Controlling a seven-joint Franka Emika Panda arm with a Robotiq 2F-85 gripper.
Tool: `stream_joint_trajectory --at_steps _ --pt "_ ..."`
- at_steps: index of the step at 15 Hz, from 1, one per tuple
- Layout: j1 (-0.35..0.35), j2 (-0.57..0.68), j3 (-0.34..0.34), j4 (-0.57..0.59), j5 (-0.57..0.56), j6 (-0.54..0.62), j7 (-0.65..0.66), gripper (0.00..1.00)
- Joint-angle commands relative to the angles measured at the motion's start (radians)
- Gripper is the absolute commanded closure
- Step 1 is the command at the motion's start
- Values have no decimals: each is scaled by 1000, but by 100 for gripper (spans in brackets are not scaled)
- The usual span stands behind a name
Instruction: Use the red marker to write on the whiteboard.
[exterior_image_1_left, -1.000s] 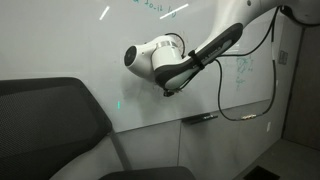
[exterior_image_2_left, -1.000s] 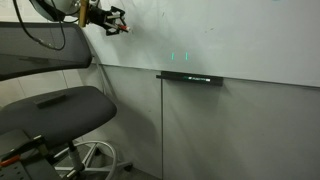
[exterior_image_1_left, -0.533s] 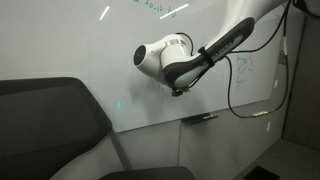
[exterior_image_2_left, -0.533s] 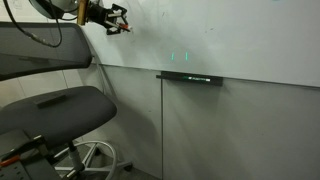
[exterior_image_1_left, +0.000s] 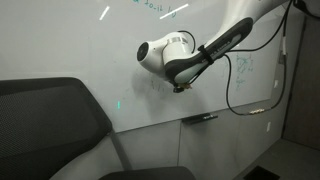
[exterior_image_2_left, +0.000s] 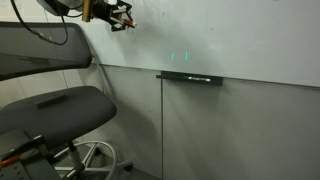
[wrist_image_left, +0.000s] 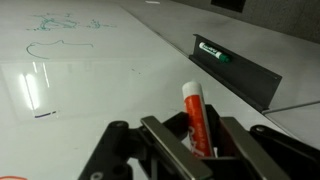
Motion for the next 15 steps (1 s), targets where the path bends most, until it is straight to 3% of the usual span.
stream_joint_trajectory --at_steps 1,15 --pt "-4 27 4 60 -24 6 -17 94" --pt "10 195 -35 305 -77 0 -85 94"
